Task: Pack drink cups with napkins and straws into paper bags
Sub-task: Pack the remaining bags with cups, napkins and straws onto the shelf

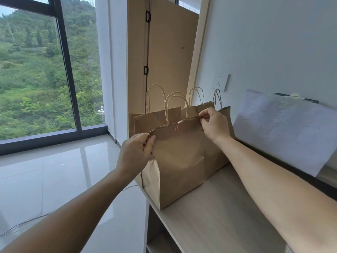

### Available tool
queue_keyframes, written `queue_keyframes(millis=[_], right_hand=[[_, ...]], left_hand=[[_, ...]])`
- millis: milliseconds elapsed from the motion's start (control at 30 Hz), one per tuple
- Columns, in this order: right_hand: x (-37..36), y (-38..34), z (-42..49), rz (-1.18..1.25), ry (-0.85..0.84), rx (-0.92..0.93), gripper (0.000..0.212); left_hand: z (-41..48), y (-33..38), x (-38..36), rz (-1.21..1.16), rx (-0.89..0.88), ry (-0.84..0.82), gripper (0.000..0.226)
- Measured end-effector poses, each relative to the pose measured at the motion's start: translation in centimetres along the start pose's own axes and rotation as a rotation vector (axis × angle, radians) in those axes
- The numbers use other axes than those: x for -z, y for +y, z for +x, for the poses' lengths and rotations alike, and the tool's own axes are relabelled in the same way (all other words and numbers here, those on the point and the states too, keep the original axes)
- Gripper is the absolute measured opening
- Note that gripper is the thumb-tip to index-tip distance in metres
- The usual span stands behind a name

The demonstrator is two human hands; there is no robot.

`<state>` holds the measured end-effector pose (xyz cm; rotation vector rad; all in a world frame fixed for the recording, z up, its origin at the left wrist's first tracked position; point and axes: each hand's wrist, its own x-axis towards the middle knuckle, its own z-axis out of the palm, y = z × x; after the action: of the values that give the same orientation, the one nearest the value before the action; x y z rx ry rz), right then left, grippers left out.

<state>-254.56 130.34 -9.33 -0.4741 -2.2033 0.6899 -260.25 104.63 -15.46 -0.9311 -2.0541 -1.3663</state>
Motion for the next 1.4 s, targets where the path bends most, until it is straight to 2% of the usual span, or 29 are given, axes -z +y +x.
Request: queue_keyframes(millis=[100, 200, 267, 300, 333, 400, 433, 500, 667, 867, 1167, 1400], right_hand=[[0.1, 0.2, -0.4, -0.036, 0.033, 0.027, 0.017], [0.4, 0.3, -1.3, -0.052, 0.025, 0.014, 0.027], [0.7, 0.5, -2.1, -0.058, 0.006, 0.023, 0.035], [1.0, 0.6, -2.6, -0.053, -0.004, 0.027, 0.039], [1.3, 0.7, -3.1, -0.045, -0.018, 0.024, 0.041], [2.2, 1.1, -4.2, -0.061, -0.052, 0.003, 0.047], [2.8, 1.3, -4.9, -0.082, -0.067, -0.007, 0.051], [4.2, 1.7, -6.3, -0.116, -0.097, -0.029, 0.059], [10.5, 2.7, -10.6, -0.247, -0.241, -0.09, 0.066], [20.8, 4.3, -19.1, -0.397, -0.304, -0.214, 0.067], [37.5, 7.3, -35.6, -0.55, -0.195, -0.377, 0.065], [47.2, 10.5, -46.1, -0.596, -0.127, -0.548, 0.069]], left_hand=[[0.3, 0.4, -0.3, 0.009, 0.0, -0.025, 0.041], [0.4, 0.8, -0.6, 0.026, -0.015, -0.053, 0.04], [0.4, 1.1, -0.7, 0.096, -0.015, -0.038, 0.028], [0.4, 1.3, -0.6, 0.161, -0.031, -0.011, 0.015], [0.5, 1.5, -0.7, 0.223, -0.063, 0.026, 0.017], [0.9, 2.0, -1.1, 0.31, -0.152, 0.064, 0.054], [1.1, 2.5, -1.2, 0.344, -0.205, 0.084, 0.064], [1.0, 4.0, -1.8, 0.424, -0.307, 0.059, 0.069], [-1.4, 9.1, -4.7, 0.612, -0.416, -0.211, 0.067], [-6.4, 18.1, -8.8, 0.607, -0.427, -0.512, 0.058], [-18.3, 35.6, -13.9, 0.444, -0.553, -0.732, 0.063], [-26.6, 47.4, -18.0, 0.373, -0.725, -0.904, 0.061]])
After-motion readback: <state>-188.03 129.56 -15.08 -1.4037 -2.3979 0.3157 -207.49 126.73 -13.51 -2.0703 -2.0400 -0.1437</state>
